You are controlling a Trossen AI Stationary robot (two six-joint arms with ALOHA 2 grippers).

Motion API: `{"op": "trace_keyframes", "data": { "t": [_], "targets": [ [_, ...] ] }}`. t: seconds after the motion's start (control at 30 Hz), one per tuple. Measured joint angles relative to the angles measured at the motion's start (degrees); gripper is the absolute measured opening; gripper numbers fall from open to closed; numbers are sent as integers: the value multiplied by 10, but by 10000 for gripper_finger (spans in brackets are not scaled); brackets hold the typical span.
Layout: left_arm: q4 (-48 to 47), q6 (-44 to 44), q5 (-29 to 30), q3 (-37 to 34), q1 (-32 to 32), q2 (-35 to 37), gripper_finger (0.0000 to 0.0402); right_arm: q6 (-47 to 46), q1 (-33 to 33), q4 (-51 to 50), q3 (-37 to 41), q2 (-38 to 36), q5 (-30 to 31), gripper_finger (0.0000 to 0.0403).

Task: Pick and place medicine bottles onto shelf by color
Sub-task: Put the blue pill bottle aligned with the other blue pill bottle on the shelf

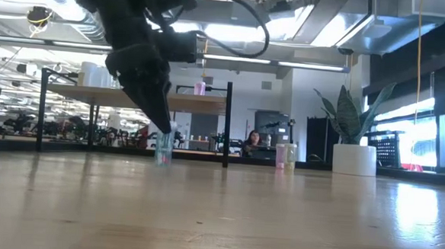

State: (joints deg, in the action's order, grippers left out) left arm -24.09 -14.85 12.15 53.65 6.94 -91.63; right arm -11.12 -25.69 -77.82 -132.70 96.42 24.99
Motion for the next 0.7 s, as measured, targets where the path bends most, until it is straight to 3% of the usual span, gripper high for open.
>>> {"op": "trace_keyframes", "data": {
  "t": [0.3, 0.43, 0.7],
  "targets": [
    [-130, -39, 3, 73, 0, 55, 106, 7, 0, 0, 0, 0, 37, 154],
    [-182, -109, 15, 117, -1, 91, 106, 9, 0, 0, 0, 0, 65, 154],
    [-398, -223, 127, 243, -5, 141, 106, 11, 0, 1, 0, 0, 65, 154]
  ]
}}
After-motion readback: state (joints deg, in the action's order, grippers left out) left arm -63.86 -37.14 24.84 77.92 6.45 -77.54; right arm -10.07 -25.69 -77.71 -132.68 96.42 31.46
